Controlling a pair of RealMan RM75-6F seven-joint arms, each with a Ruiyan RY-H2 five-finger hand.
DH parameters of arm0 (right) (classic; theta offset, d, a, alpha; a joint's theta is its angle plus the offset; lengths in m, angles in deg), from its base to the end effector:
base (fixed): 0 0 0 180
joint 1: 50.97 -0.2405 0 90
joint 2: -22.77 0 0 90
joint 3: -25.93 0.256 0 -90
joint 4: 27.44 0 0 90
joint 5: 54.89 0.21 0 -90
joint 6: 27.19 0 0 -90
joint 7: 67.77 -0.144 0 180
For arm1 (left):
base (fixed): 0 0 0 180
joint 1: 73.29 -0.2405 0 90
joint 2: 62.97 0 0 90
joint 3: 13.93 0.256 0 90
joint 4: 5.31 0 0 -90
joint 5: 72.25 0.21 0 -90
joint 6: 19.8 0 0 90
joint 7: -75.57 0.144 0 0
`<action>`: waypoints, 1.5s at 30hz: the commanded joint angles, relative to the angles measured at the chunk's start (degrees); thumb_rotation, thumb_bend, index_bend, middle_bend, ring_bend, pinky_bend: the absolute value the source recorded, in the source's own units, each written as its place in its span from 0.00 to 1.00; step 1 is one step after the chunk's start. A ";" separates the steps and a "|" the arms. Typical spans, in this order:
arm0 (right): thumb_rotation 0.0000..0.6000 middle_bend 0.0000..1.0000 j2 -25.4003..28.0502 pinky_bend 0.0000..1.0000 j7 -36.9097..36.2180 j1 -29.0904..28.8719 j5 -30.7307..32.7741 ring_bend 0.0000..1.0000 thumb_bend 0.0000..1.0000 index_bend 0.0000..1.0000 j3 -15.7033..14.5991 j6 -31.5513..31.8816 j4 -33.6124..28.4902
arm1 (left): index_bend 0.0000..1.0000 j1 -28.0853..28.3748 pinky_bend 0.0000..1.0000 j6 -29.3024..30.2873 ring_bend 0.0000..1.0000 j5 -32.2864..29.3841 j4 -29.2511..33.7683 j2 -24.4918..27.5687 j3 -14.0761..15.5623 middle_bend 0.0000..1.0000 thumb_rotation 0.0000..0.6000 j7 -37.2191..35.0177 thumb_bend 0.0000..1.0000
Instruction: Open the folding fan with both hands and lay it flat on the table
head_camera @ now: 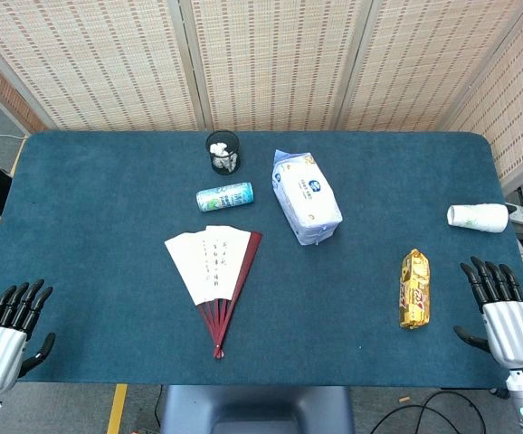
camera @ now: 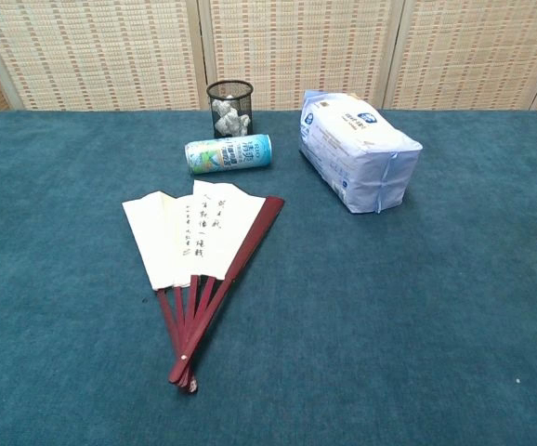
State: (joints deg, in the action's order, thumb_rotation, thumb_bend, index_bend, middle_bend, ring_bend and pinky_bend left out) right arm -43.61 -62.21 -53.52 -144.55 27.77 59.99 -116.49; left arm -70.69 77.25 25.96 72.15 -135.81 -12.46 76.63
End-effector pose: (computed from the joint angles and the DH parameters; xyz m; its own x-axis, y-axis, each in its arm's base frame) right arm -0.3167 -0.1650 0.1503 0.5019 0.0047 0.8649 -0.8643 -0.0337 0.5018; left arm -0.3167 0.1510 0.1355 0.4881 -0.1215 0.8643 0.8443 -0.1849 -0.5029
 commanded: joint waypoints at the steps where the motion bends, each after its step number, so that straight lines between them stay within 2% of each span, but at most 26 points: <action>1: 1.00 0.00 -0.10 0.00 -0.01 -0.11 0.09 0.00 0.01 0.00 -0.01 -0.25 0.05 | 0.00 -0.13 0.08 0.13 0.00 0.11 -0.05 0.04 0.11 0.00 1.00 -0.03 0.38; 6: 1.00 0.00 -0.81 0.00 0.75 -0.68 -0.54 0.00 0.01 0.00 -0.28 -1.04 0.33 | 0.00 -0.16 0.08 -0.06 0.00 0.31 -0.65 -0.25 0.32 0.00 1.00 -0.20 0.38; 9: 1.00 0.00 -1.56 0.00 2.35 -2.58 -2.09 0.00 0.01 0.00 -0.30 -3.01 0.63 | 0.00 1.67 0.08 -2.25 0.00 -0.71 -0.46 -1.11 -1.15 0.00 1.00 0.08 0.38; 15: 1.00 0.00 -3.84 0.00 4.89 -11.25 -5.28 0.00 0.03 0.00 1.03 -12.99 -0.38 | 0.00 2.17 0.08 -2.07 0.00 -0.96 -0.35 -1.73 -1.82 0.00 1.00 -0.95 0.40; 21: 1.00 0.00 -11.71 0.00 6.52 -20.34 -4.71 0.00 0.06 0.03 4.35 -22.06 1.98 | 0.00 3.17 0.07 -5.61 0.00 -3.69 0.70 -1.10 -2.42 0.00 1.00 -0.61 0.41; 27: 1.00 0.00 -22.57 0.00 7.73 -27.80 -4.92 0.00 0.07 0.23 7.03 -25.86 8.91 | 0.00 3.44 0.07 -7.07 0.00 -4.83 1.24 -0.06 -2.36 0.00 1.00 -1.27 0.41; 32: 1.00 0.00 -30.39 0.00 7.76 -32.44 -4.51 0.00 0.09 0.33 8.03 -27.89 15.71 | 0.00 3.70 0.07 -7.97 0.00 -5.41 1.13 0.18 -2.32 0.00 1.00 -1.99 0.41; 45: 1.00 0.00 -48.10 0.00 4.28 -41.41 -3.75 0.00 0.11 0.38 8.56 -29.08 36.37 | 0.00 4.09 0.07 -9.09 0.00 -6.69 0.42 0.00 -2.55 0.00 1.00 -3.55 0.40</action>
State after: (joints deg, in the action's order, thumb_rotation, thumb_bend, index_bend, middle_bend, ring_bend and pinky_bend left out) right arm -89.01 -56.53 -93.09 -148.40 36.25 30.95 -83.02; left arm -66.60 68.14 19.27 72.57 -135.79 -15.01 73.09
